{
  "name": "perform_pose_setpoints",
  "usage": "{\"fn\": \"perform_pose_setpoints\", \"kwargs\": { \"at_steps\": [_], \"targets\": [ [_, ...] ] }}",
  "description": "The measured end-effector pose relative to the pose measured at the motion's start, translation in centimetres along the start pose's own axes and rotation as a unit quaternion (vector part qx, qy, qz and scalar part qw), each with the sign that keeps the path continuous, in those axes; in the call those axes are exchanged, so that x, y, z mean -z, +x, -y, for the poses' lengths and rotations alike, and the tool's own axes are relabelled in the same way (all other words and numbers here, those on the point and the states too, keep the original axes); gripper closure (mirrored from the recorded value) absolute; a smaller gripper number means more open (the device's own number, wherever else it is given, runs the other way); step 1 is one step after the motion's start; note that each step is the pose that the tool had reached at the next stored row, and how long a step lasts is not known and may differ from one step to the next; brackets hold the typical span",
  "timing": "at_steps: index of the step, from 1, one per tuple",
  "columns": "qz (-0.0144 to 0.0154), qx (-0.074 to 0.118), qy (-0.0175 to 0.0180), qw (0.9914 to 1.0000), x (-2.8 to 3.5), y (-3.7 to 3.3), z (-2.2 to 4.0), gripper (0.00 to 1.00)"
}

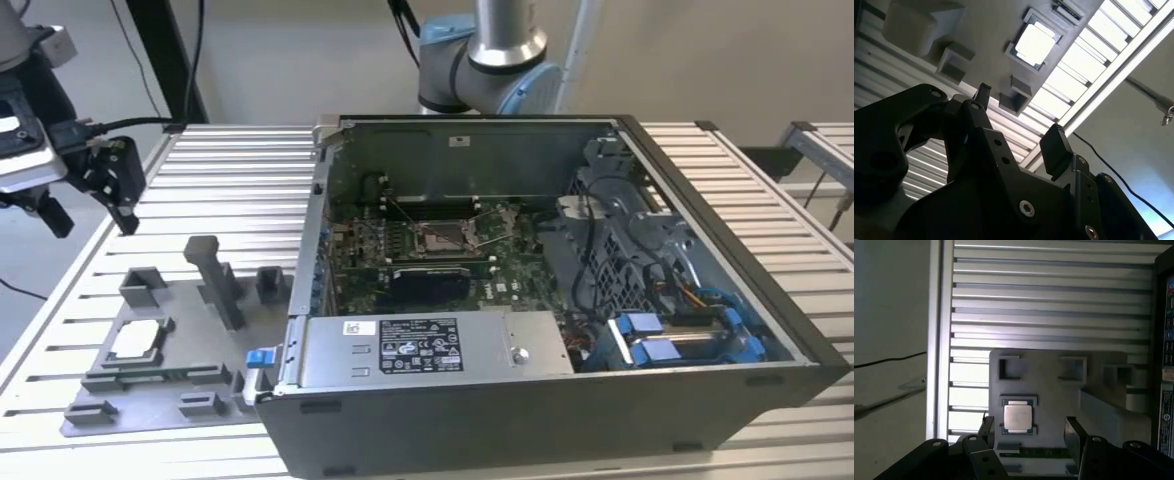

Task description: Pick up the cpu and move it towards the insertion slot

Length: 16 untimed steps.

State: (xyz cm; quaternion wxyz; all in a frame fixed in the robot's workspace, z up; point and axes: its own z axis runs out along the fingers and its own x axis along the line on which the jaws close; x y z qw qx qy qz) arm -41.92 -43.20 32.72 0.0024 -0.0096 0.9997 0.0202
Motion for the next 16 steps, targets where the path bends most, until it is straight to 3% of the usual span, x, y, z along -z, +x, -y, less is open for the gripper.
{"fn": "perform_pose_setpoints", "kwargs": {
  "at_steps": [16],
  "targets": [
    [-0.0001,0.0,0.0,1.0,-2.83,0.01,0.11,0.0]
  ]
}}
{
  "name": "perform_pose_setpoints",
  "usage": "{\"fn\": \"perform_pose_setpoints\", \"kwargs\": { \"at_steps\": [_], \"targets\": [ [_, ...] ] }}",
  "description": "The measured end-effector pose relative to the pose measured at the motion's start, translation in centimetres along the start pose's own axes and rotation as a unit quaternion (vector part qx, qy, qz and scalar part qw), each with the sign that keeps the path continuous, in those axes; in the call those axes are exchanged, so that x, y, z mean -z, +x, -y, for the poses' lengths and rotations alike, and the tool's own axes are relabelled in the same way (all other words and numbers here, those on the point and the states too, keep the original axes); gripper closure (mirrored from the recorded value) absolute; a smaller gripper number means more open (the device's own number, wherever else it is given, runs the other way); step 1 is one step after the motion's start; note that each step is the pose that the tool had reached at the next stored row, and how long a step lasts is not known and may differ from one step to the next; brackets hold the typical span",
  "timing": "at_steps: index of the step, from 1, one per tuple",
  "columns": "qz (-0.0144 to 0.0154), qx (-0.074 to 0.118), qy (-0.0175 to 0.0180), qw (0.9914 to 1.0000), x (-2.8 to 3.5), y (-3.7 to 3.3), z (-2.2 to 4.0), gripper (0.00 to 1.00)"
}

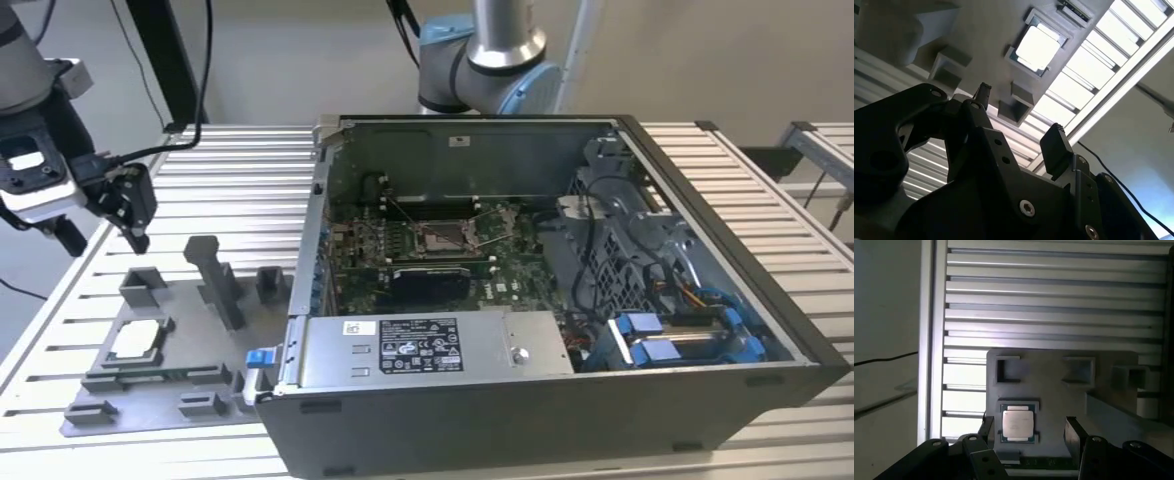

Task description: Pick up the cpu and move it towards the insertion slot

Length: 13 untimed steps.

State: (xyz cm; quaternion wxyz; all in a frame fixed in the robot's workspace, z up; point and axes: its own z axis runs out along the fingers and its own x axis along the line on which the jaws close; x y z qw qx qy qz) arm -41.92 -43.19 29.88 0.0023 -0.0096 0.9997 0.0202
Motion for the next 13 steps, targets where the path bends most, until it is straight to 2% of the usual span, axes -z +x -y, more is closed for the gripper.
{"fn": "perform_pose_setpoints", "kwargs": {
  "at_steps": [13],
  "targets": [
    [0.0,0.0,0.0,1.0,-2.23,0.01,0.08,0.0]
  ]
}}
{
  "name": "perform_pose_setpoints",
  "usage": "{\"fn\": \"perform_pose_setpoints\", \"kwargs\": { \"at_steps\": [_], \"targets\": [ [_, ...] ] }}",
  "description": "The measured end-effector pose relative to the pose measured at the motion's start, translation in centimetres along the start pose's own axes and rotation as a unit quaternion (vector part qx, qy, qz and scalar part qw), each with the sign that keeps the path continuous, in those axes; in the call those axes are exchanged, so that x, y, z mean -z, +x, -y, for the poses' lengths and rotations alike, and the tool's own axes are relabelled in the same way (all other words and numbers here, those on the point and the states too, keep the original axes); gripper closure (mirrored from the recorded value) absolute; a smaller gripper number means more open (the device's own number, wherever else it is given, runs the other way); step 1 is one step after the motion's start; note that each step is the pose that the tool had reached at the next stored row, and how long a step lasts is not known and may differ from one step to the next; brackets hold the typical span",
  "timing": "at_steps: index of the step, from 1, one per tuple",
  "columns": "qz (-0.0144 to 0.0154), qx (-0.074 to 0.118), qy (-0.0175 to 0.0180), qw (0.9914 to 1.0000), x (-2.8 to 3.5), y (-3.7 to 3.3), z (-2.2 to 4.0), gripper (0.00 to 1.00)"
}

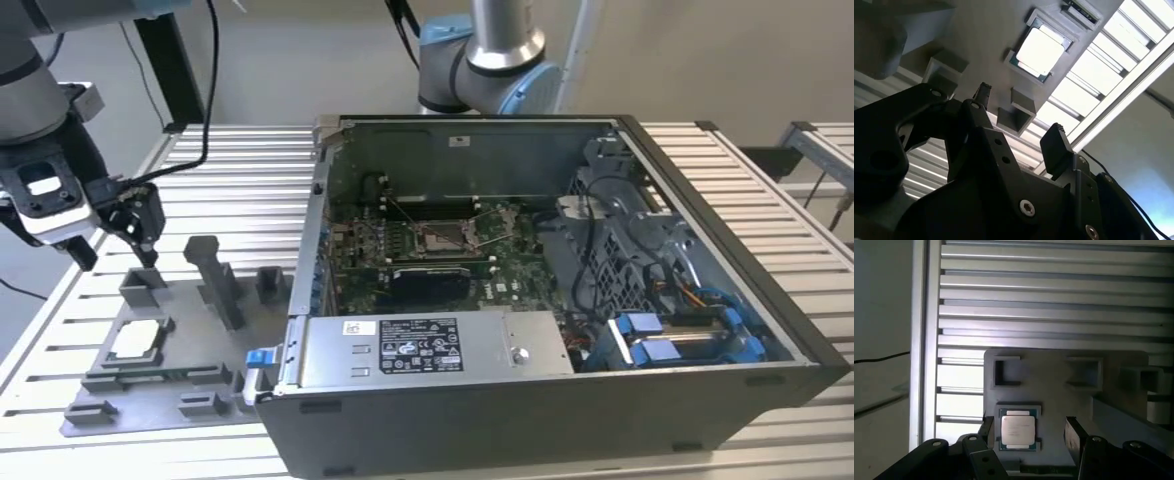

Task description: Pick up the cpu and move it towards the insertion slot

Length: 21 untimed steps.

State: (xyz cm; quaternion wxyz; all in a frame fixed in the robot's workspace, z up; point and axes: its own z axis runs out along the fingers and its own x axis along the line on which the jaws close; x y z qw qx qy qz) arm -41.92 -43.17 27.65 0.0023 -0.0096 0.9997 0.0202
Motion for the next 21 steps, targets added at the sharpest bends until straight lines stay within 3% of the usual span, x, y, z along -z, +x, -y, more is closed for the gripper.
{"fn": "perform_pose_setpoints", "kwargs": {
  "at_steps": [21],
  "targets": [
    [0.0,0.0,0.0,1.0,-3.23,0.02,0.11,0.0]
  ]
}}
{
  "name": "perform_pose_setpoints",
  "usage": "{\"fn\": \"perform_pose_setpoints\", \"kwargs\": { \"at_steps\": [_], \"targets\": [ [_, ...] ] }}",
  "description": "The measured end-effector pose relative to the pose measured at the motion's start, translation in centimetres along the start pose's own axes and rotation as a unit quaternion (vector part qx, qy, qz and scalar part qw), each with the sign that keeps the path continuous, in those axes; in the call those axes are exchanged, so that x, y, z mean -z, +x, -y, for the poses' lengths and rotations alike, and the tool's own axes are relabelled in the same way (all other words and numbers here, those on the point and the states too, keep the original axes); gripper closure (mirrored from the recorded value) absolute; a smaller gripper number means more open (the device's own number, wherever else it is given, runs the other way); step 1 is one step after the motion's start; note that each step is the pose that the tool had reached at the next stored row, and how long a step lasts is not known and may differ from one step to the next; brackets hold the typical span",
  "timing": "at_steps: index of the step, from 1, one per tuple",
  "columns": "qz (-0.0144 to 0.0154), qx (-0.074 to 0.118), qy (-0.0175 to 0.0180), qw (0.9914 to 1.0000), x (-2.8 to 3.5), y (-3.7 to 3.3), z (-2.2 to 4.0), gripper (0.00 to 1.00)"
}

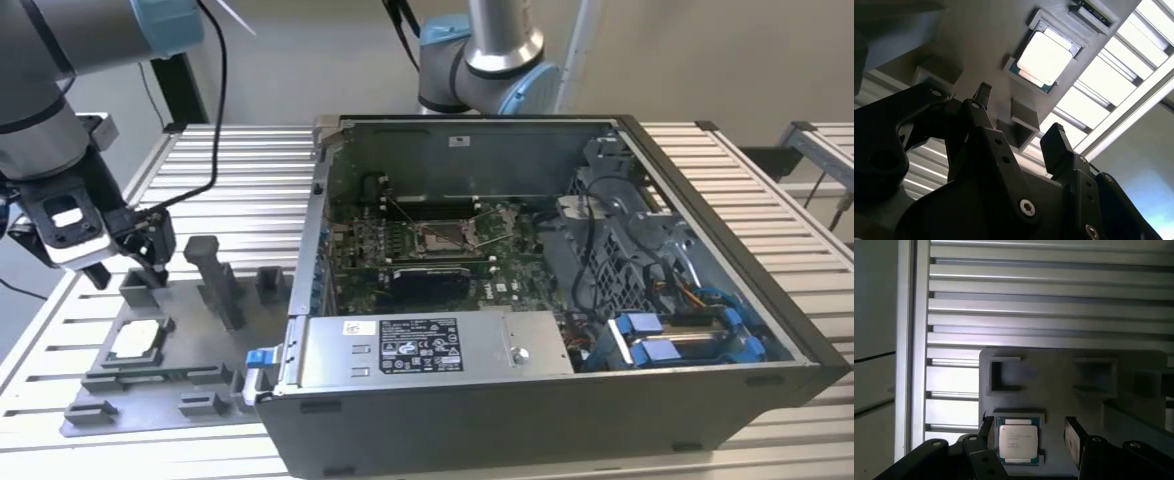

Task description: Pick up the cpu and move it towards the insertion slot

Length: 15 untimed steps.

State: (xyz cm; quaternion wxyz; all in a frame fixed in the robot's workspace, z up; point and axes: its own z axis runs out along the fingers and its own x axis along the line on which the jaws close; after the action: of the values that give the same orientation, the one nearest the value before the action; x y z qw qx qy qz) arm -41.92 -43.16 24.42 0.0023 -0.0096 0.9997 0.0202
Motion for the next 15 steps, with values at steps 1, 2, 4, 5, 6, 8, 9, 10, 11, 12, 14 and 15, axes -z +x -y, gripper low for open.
{"fn": "perform_pose_setpoints", "kwargs": {
  "at_steps": [1,2,4,5,6,8,9,10,11,12,14,15],
  "targets": [
    [0.0,0.0,0.0,1.0,-0.18,0.0,0.01,0.0],
    [0.0,0.0,0.0,1.0,-0.36,0.0,0.02,0.0],
    [0.0,0.0,0.0,1.0,-0.73,0.0,0.03,0.0],
    [0.0,0.0,0.0,1.0,-0.85,0.01,0.04,0.0],
    [-0.0001,0.0,0.0001,1.0,-0.9,0.02,0.08,0.0],
    [0.0,0.0,0.0,1.0,-0.93,0.04,0.3,0.0],
    [0.0,0.0,0.0,1.0,-0.96,0.05,0.48,0.0],
    [-0.0001,0.0,0.0001,1.0,-1.0,0.05,0.75,0.0],
    [-0.0002,0.0,0.0,1.0,-1.03,0.06,1.17,0.0],
    [-0.0002,0.0,0.0,1.0,-1.05,0.06,1.59,0.0],
    [-0.0004,0.0,0.0001,1.0,-1.09,0.08,2.32,0.0],
    [-0.0005,-0.001,0.0,1.0,-1.16,0.08,2.58,0.0]
  ]
}}
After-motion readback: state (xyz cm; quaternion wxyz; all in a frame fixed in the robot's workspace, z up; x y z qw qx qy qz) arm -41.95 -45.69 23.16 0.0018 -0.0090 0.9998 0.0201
